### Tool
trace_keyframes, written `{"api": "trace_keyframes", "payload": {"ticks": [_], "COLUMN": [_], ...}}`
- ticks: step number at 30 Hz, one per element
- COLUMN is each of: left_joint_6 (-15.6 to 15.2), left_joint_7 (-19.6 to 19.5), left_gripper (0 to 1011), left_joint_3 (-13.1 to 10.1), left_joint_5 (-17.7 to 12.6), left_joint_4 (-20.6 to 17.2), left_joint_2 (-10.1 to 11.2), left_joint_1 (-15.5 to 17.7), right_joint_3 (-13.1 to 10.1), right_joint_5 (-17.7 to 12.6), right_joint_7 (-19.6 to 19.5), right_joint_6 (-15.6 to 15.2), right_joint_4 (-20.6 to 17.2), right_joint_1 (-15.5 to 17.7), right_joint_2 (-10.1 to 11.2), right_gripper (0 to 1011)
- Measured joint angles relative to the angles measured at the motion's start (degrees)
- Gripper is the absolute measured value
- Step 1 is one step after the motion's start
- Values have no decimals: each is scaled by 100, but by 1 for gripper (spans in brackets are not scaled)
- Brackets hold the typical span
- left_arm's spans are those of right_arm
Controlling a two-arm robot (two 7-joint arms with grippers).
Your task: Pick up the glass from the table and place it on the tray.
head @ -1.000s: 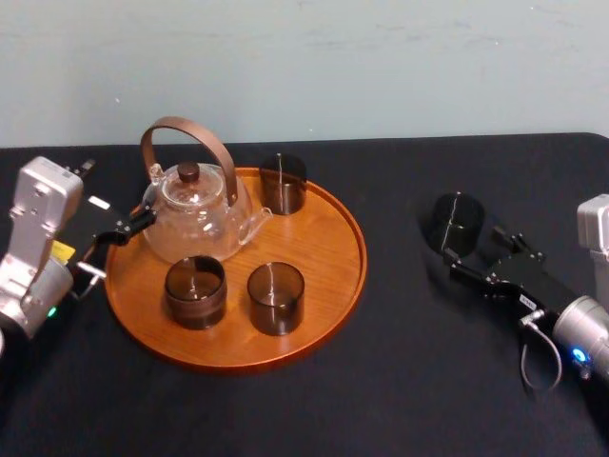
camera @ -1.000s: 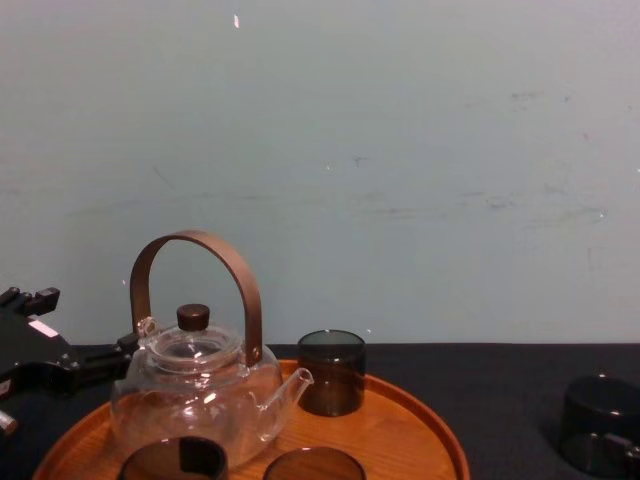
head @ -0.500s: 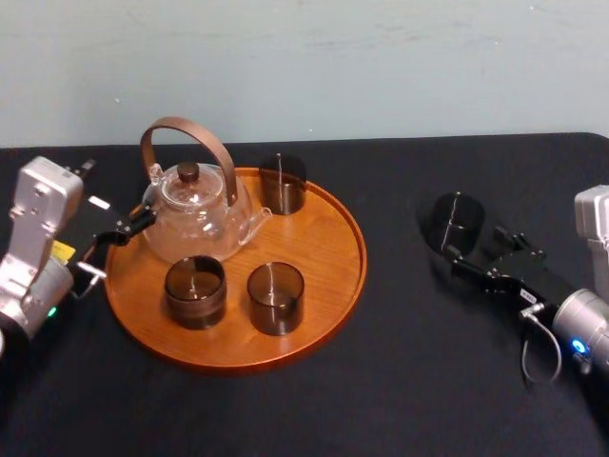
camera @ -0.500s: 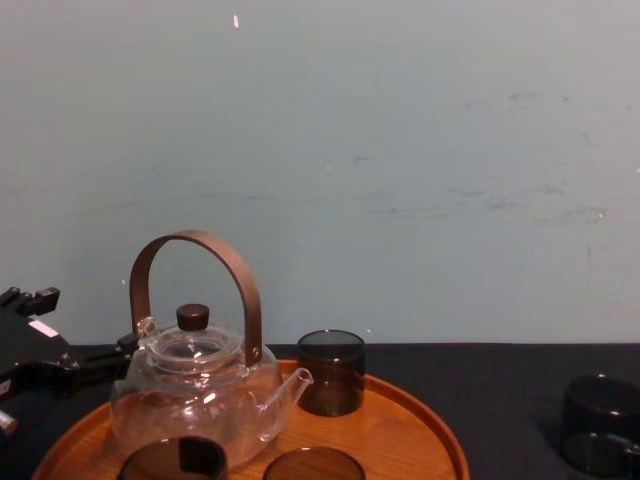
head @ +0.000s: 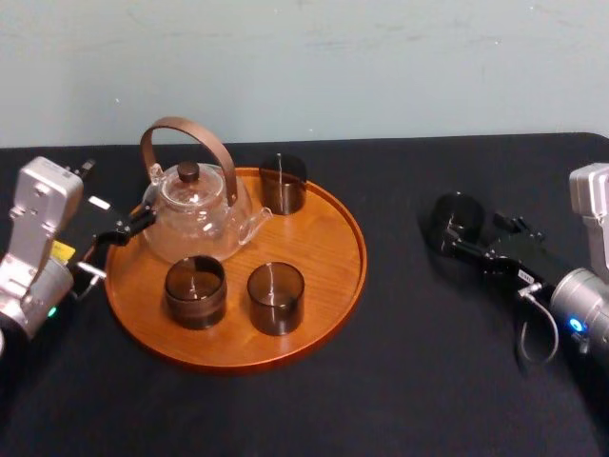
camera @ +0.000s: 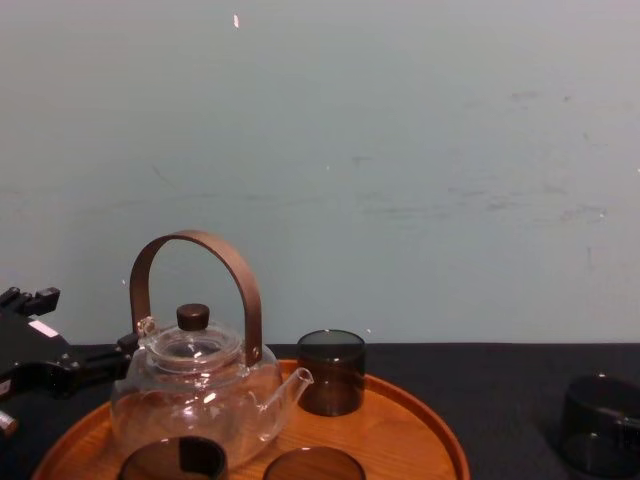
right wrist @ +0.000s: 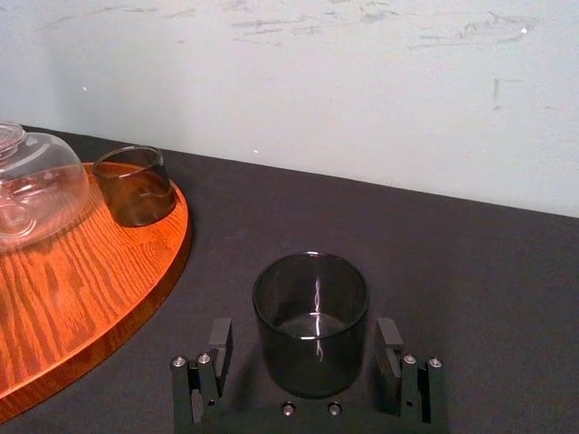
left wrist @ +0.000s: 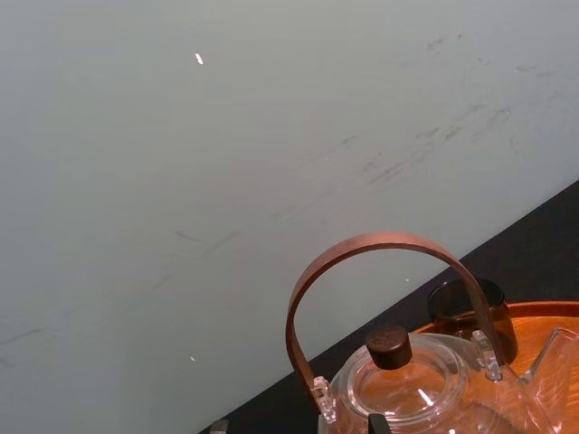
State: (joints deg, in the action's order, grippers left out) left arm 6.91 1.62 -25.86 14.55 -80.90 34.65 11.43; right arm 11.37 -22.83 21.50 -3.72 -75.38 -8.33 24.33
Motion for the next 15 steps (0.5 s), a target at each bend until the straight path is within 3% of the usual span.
{"api": "trace_keyframes", "payload": {"ticks": [15], "left_joint_6": [0], "left_joint_7": [0], "left_gripper": [1001], "left_joint_3": [0], "left_joint_5": [0], "left_joint_4": [0], "left_joint_2": [0], "left_joint_1": [0], "right_joint_3": [38], "right_joint_5": [88], "right_joint_7": [-39], "right_joint_6": [-103], "right_joint_4": [196], "right_joint_1": [-271], "right_joint_2": [-8], "right_gripper": [1002]}}
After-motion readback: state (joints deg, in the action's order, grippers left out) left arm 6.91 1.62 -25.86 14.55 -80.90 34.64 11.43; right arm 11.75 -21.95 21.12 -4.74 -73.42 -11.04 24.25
